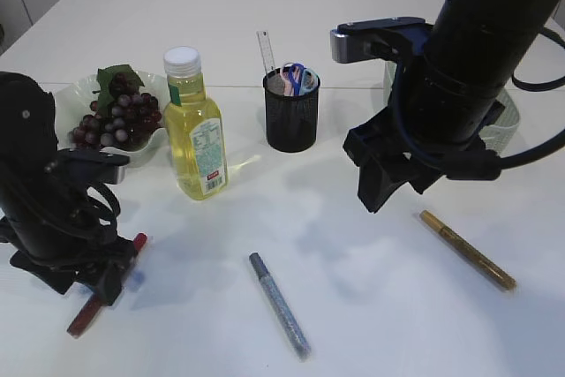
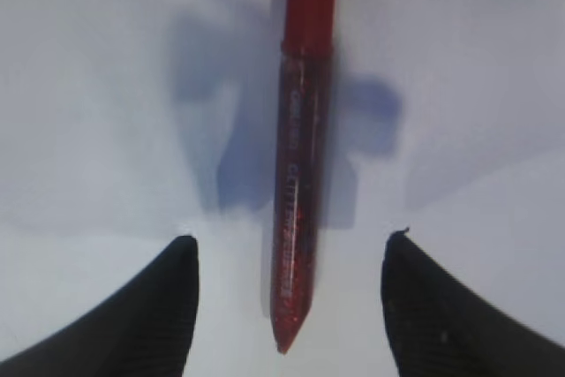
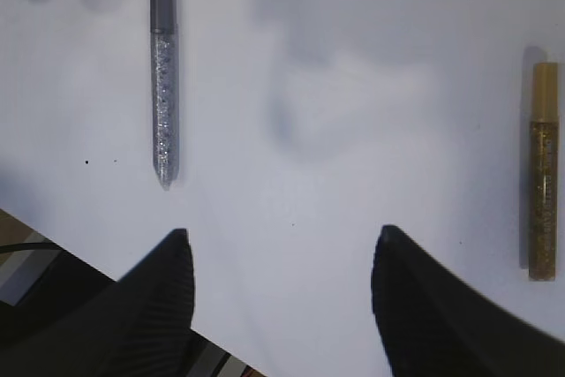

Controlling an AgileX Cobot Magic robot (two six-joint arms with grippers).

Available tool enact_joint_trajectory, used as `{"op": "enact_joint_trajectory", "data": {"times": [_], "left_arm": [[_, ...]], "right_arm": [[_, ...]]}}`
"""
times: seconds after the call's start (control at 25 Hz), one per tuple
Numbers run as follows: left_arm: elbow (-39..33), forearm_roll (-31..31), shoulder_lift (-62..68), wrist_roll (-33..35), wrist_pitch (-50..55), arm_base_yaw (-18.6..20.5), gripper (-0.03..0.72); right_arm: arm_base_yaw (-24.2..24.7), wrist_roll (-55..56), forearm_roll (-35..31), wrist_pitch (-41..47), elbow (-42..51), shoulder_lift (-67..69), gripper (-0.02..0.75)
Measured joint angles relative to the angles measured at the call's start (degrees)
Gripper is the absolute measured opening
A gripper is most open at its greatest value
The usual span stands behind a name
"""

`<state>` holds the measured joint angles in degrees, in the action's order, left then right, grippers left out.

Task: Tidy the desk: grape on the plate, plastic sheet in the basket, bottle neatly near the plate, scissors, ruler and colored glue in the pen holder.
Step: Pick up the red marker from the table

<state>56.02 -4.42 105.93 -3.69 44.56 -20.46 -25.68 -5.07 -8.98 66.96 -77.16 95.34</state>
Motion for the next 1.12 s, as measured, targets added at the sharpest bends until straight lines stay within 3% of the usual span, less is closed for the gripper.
{"op": "enact_joint_trajectory", "data": {"times": [1.12], "left_arm": [[0.0, 0.0, 2.5, -0.1, -3.8, 0.0, 0.458]], "right_arm": [[0.0, 0.1, 0.0, 0.0, 0.0, 0.0, 0.496]]}}
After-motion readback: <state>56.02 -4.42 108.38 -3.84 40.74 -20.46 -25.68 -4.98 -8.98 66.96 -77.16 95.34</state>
